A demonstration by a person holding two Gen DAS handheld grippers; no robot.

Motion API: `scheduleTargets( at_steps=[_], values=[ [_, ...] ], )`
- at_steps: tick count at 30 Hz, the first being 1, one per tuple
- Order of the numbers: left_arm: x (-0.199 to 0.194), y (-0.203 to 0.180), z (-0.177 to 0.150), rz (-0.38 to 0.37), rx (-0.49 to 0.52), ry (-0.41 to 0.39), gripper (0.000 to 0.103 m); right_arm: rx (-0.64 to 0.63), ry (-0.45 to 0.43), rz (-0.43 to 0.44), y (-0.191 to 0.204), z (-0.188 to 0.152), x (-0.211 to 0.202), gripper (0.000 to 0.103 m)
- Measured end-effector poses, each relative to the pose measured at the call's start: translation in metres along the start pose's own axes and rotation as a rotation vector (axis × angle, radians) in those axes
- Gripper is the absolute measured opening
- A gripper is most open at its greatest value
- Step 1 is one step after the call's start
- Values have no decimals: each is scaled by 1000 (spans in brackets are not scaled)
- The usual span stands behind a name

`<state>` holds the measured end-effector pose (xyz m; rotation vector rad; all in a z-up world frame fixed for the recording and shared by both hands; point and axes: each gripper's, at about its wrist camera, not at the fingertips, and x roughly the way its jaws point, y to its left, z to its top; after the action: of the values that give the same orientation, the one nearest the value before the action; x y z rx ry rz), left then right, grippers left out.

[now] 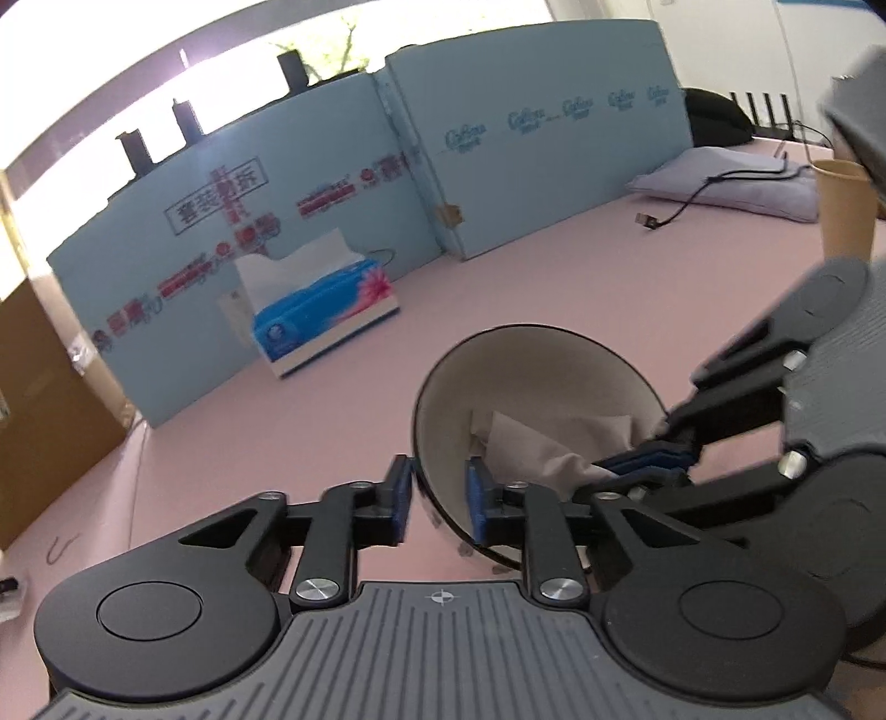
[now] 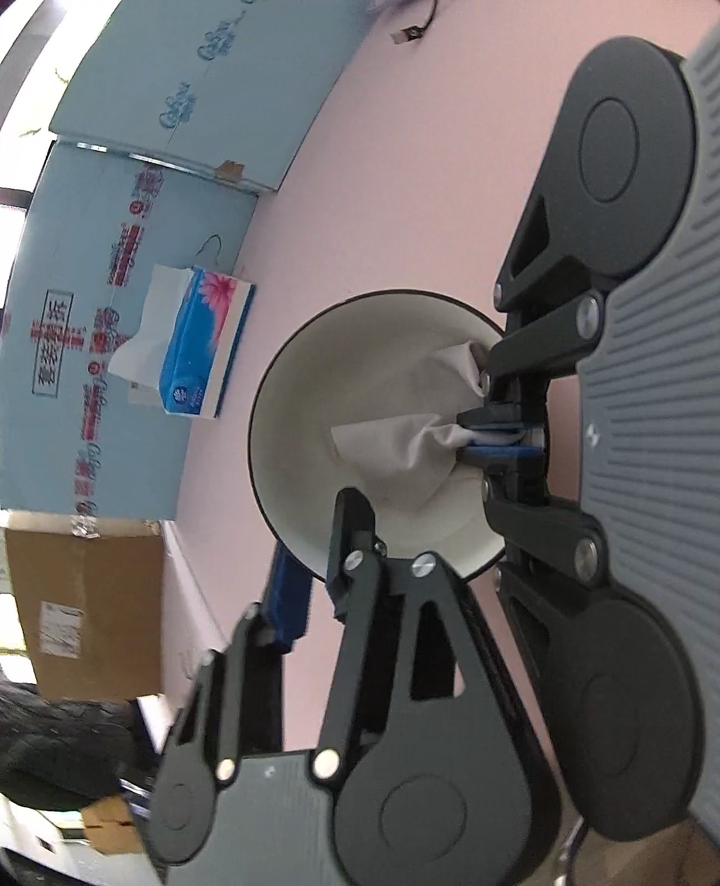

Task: Clean bowl
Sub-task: 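Rub the cloth around the bowl's inner wall with the right gripper while the left gripper holds the bowl tilted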

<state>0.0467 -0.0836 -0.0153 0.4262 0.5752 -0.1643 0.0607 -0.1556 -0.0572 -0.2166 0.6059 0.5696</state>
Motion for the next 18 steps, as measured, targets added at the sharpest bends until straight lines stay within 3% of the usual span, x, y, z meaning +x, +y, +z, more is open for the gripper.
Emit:
scheduleTargets(
  at_steps=[8,11,18],
  values=[
    [7,-2,9,-12,137,-3,11,112,-38,50,6,-2,-1,7],
    [-3,-4,11,-19,167,-38,8,128,-31,78,2,-3,-4,7],
    [-3,-7,11,-23,183,-50,8,-35,13,9,1,-3,-6,7]
  ],
)
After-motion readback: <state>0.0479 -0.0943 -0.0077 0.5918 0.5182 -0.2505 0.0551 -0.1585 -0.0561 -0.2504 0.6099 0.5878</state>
